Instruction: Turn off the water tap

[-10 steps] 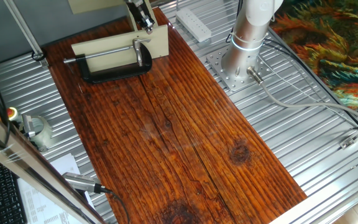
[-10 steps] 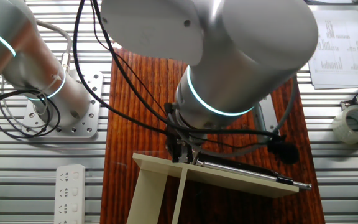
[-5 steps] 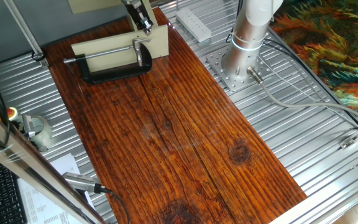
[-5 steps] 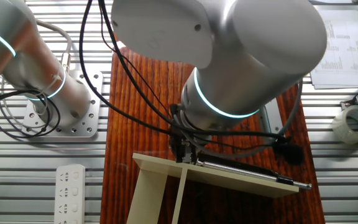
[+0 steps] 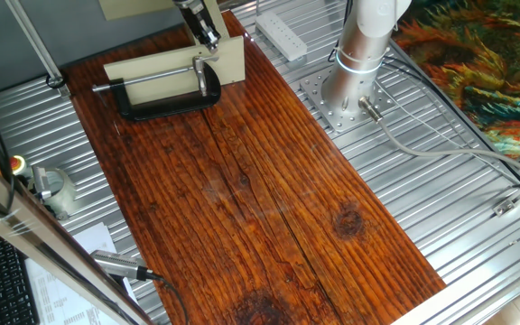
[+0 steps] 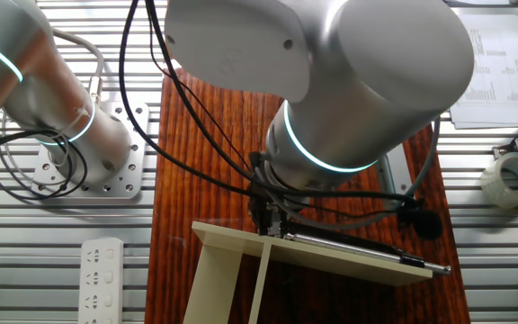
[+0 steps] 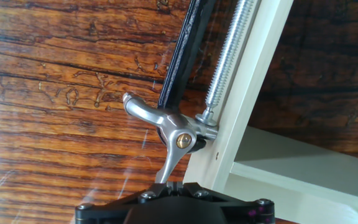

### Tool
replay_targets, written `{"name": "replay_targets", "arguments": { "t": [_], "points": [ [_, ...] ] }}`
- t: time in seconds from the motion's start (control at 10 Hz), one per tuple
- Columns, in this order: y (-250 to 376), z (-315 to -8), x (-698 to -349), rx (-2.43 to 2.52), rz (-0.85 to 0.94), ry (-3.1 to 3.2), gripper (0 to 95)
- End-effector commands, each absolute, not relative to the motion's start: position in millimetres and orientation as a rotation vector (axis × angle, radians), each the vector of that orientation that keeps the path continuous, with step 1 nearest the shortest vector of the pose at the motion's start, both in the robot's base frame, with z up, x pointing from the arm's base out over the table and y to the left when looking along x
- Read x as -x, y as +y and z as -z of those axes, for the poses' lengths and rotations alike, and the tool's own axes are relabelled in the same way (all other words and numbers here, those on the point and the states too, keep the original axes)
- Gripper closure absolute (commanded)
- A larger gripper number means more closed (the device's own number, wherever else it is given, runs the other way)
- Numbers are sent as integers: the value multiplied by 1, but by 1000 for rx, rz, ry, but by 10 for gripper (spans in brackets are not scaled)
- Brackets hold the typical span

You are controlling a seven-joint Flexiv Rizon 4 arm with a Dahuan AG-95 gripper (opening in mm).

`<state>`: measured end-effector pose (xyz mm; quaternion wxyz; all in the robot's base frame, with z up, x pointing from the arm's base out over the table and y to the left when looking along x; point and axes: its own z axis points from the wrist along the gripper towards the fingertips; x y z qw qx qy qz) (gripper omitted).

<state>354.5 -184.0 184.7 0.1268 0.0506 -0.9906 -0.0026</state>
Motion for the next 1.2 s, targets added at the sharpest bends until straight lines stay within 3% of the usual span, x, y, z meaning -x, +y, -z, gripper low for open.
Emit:
{"name": "replay_targets", "arguments": {
  "t": [0.1,1.2],
  "points": [
    [-184,-183,-356,-154,13,-2884,950],
    [-179,-180,-361,-196,17,-2885,950]
  ]
}}
